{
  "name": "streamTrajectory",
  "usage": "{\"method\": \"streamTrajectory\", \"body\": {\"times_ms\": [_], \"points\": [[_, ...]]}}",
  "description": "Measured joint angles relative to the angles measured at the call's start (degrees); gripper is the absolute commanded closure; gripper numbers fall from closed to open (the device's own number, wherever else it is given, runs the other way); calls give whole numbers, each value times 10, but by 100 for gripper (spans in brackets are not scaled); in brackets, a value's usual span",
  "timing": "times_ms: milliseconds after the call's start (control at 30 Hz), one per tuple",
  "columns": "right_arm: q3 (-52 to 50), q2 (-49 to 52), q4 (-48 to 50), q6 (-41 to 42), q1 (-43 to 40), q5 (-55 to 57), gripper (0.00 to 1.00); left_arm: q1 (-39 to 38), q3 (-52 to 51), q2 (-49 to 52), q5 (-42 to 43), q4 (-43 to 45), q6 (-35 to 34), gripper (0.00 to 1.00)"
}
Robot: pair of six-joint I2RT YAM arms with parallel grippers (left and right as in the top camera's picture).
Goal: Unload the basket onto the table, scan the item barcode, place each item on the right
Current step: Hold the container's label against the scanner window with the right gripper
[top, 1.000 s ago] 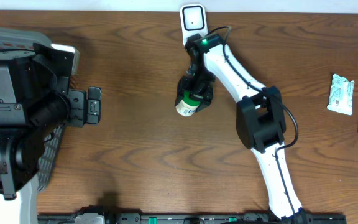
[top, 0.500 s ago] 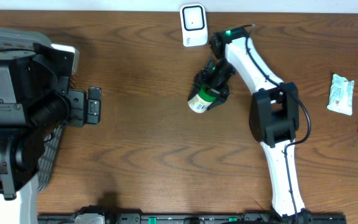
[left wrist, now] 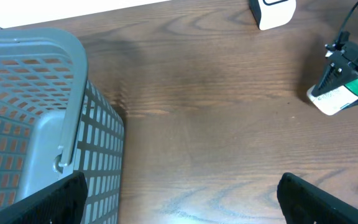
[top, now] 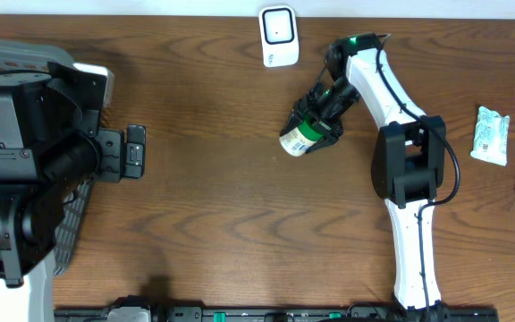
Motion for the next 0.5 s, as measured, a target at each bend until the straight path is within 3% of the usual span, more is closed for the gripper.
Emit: {"method": "streamTrajectory", "body": {"times_ms": [500], "points": [[0, 0, -5, -9, 0, -73, 48, 0, 0, 0, 0, 0, 0, 2]]}}
